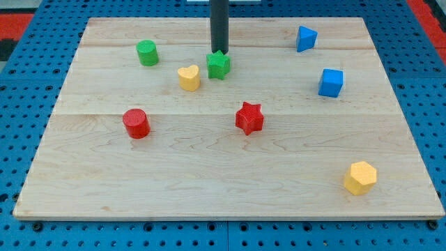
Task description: Move the green circle above to the yellow heart
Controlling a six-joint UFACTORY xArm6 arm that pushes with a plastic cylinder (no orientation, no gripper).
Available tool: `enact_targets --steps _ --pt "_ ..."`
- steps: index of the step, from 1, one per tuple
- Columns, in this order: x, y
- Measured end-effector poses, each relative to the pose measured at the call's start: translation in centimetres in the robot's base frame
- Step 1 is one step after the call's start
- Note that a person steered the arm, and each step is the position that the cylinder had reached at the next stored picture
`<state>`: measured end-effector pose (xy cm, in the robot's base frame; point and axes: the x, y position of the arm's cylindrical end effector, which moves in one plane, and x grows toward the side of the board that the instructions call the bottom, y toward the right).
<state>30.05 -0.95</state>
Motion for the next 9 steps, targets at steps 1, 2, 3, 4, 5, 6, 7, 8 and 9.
enact_targets --steps 1,2,3,4,5,6,7,8,9 --pt "-3.1 0.1" --pt "-8.6 -3.2" --pt "-9.7 -10.9" --pt "-8.3 -17.9" --pt "-4.7 -21.5" --pt "-0.7 -14.7" --pt "0.2 -10.0" --pt "0.0 -10.2" --pt "0.0 -8.2"
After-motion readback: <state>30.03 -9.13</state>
